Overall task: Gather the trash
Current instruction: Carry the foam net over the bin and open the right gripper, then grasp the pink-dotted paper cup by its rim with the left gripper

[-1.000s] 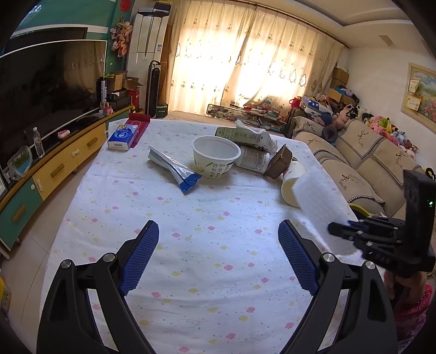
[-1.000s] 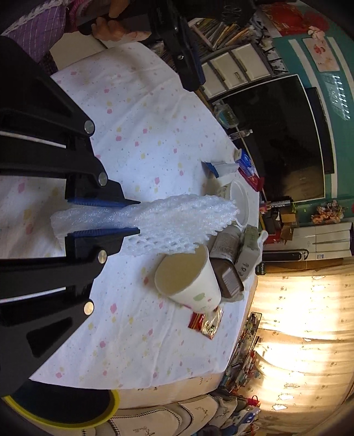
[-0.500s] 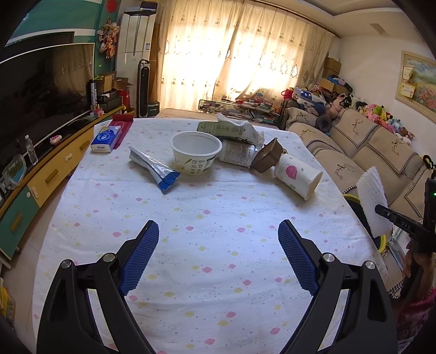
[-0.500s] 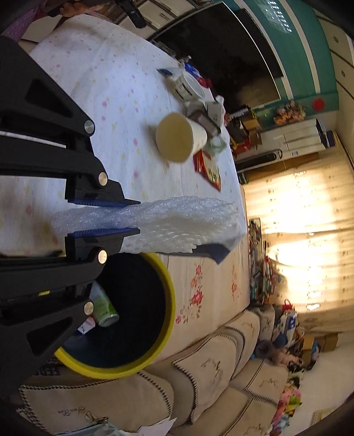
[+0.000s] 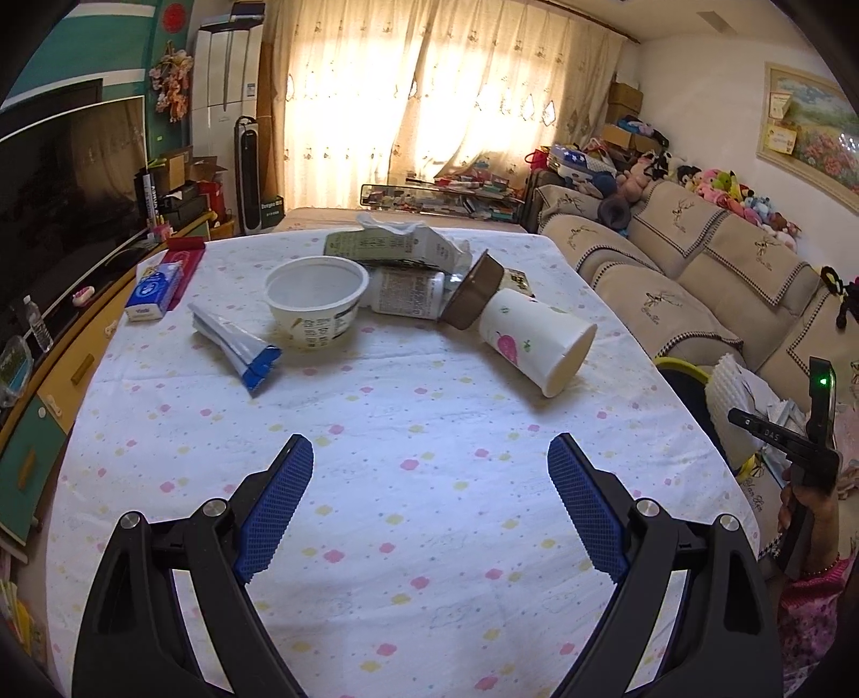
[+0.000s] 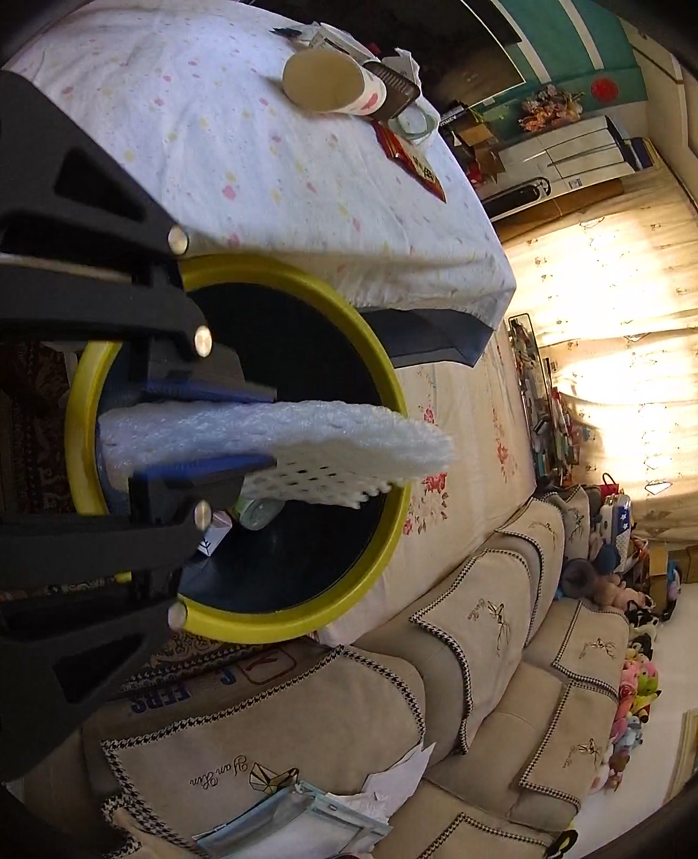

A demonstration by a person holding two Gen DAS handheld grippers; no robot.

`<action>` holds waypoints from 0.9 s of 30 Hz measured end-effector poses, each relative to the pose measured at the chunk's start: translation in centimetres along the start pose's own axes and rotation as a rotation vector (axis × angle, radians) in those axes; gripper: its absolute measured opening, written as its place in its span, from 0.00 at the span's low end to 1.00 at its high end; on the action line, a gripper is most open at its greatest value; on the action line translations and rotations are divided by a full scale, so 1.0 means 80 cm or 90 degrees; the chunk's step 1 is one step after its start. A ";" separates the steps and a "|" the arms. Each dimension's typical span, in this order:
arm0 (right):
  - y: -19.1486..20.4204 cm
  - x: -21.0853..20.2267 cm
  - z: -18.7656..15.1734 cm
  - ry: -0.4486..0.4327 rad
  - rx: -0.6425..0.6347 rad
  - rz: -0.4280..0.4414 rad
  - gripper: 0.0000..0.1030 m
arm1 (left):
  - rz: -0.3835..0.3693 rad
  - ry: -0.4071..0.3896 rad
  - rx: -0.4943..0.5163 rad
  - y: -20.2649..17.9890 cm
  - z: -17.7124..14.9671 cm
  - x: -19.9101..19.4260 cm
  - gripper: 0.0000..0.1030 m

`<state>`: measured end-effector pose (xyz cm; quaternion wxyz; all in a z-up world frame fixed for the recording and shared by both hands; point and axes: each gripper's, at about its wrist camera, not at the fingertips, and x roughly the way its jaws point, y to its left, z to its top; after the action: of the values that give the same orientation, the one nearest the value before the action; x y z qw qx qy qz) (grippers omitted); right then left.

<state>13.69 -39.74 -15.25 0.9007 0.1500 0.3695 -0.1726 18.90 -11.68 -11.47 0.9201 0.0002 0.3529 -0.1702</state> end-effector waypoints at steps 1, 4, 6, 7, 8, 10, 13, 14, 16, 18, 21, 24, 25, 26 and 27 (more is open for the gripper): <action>-0.003 -0.001 0.000 -0.004 0.002 0.000 0.39 | -0.002 0.003 0.003 -0.004 0.002 0.003 0.85; -0.005 -0.004 0.002 -0.017 0.003 -0.005 0.40 | -0.011 0.012 0.019 -0.019 0.009 0.016 0.85; -0.004 -0.005 0.002 -0.021 0.006 -0.002 0.41 | -0.015 0.017 0.034 -0.031 0.014 0.025 0.85; -0.004 -0.005 0.002 -0.022 0.007 -0.001 0.41 | -0.016 0.019 0.042 -0.037 0.016 0.030 0.85; -0.004 -0.006 0.002 -0.023 0.008 0.000 0.41 | -0.017 0.021 0.049 -0.042 0.018 0.034 0.85; -0.006 -0.006 0.001 -0.021 0.011 0.002 0.41 | -0.018 0.027 0.061 -0.052 0.023 0.046 0.85; -0.011 -0.005 0.000 -0.018 0.017 0.006 0.42 | -0.024 0.044 0.068 -0.065 0.032 0.068 0.85; -0.013 -0.004 0.000 -0.018 0.019 0.007 0.42 | -0.022 0.049 0.070 -0.068 0.034 0.076 0.85; -0.016 -0.003 -0.001 -0.016 0.025 0.010 0.42 | -0.015 0.060 0.075 -0.075 0.041 0.092 0.85; -0.018 -0.001 -0.002 -0.014 0.028 0.012 0.42 | -0.014 0.068 0.083 -0.084 0.047 0.107 0.85; -0.021 0.001 -0.003 -0.012 0.033 0.016 0.43 | -0.006 0.075 0.101 -0.101 0.053 0.129 0.85; -0.022 0.004 -0.003 -0.011 0.037 0.022 0.43 | 0.004 0.080 0.105 -0.112 0.059 0.148 0.85; -0.023 0.005 -0.003 -0.010 0.037 0.024 0.43 | 0.008 0.081 0.102 -0.114 0.061 0.152 0.85; -0.023 0.005 -0.003 -0.010 0.037 0.026 0.43 | 0.014 0.081 0.097 -0.115 0.064 0.158 0.85; -0.022 0.006 -0.003 -0.009 0.037 0.029 0.43 | 0.023 0.080 0.092 -0.116 0.066 0.164 0.84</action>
<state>13.09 -41.33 -16.04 0.9023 0.1833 0.3542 -0.1639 28.53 -25.13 -14.88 0.8965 0.0837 0.3968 -0.1784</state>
